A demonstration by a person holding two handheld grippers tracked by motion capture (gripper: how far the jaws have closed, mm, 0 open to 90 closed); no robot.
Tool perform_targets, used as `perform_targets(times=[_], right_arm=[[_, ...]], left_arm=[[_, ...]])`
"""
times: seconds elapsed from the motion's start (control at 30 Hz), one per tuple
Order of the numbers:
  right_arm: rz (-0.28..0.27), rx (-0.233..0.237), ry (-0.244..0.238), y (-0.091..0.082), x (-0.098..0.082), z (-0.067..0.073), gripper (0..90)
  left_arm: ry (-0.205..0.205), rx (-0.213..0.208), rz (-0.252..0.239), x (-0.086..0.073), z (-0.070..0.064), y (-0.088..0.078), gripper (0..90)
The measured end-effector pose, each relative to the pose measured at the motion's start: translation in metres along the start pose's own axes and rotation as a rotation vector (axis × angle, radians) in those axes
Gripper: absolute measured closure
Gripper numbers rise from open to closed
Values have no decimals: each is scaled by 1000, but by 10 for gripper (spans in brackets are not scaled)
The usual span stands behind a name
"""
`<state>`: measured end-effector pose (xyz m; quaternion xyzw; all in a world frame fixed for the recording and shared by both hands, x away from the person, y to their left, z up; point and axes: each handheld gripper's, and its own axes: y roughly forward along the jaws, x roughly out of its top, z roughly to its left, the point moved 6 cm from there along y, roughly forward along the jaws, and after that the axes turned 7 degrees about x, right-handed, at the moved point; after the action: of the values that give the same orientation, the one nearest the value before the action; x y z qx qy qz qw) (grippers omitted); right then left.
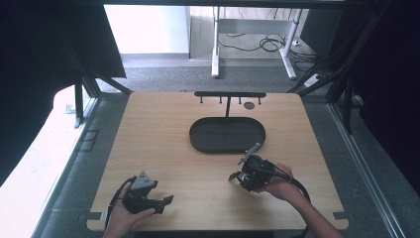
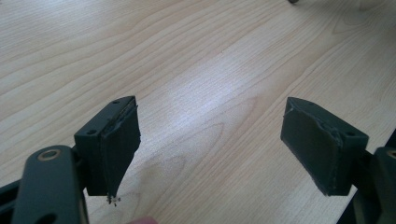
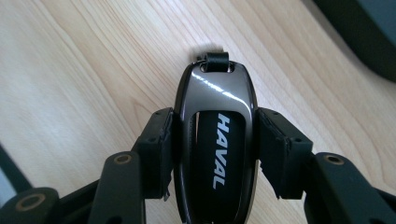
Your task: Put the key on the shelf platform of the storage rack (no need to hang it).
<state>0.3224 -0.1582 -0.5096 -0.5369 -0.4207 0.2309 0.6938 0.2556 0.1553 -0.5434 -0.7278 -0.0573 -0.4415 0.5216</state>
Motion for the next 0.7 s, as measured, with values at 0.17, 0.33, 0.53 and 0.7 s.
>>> perform_targets(times=[0.17, 0.33, 0.53, 0.7], right_arm=[[-24, -3, -30, -10, 7, -2, 497], [-42, -1, -33, -18, 14, -7, 496], [-53, -1, -49, -24, 26, -10, 497], [-59, -13, -61, -27, 37, -10, 497]], left_arm=[[-5, 0, -1, 0, 1, 1, 201], [-5, 1, 7, -1, 1, 3, 202], [-7, -1, 6, -1, 0, 2, 202], [-7, 3, 5, -1, 2, 1, 202]])
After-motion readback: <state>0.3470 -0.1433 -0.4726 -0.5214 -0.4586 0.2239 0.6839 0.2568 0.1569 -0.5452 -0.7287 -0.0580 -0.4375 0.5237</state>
